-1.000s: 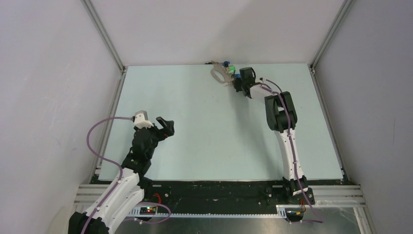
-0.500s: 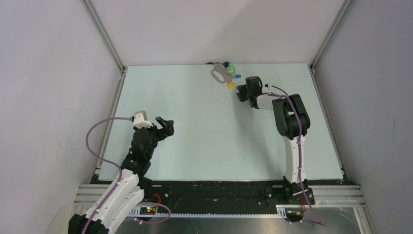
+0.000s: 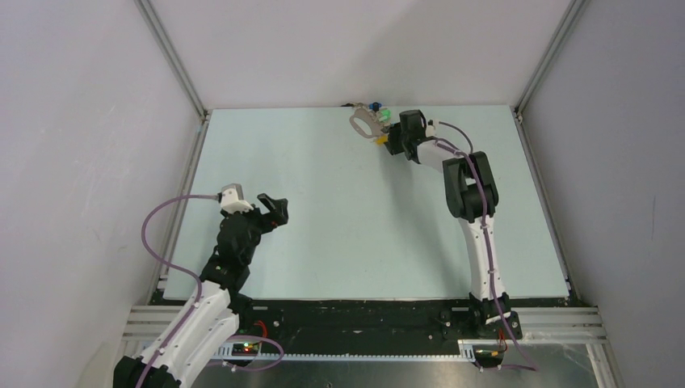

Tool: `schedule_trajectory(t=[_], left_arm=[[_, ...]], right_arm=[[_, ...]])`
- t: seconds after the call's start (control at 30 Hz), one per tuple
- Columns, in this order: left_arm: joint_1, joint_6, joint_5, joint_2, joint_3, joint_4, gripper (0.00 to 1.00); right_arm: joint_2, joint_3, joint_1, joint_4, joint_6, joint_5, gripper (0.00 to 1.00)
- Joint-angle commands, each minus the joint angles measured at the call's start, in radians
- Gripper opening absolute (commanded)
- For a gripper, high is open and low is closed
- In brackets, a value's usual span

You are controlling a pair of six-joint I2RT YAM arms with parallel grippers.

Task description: Remove the keys from the keyring

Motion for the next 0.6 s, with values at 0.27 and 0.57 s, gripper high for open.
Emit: schedule_trajectory(t=[0.27, 0.57], left_arm=[[-0.006, 0.005, -0.01, 0.015, 0.013, 0.009, 0.98], [-0.005, 0.006, -0.01, 0.016, 0.014, 0.009, 0.98]], right_arm=[[0.158, 0.297, -0.015, -0.303, 0.049, 0.046, 0.49], [0.215, 0.415, -0.016, -0.348, -0.031, -0.018, 0.01]])
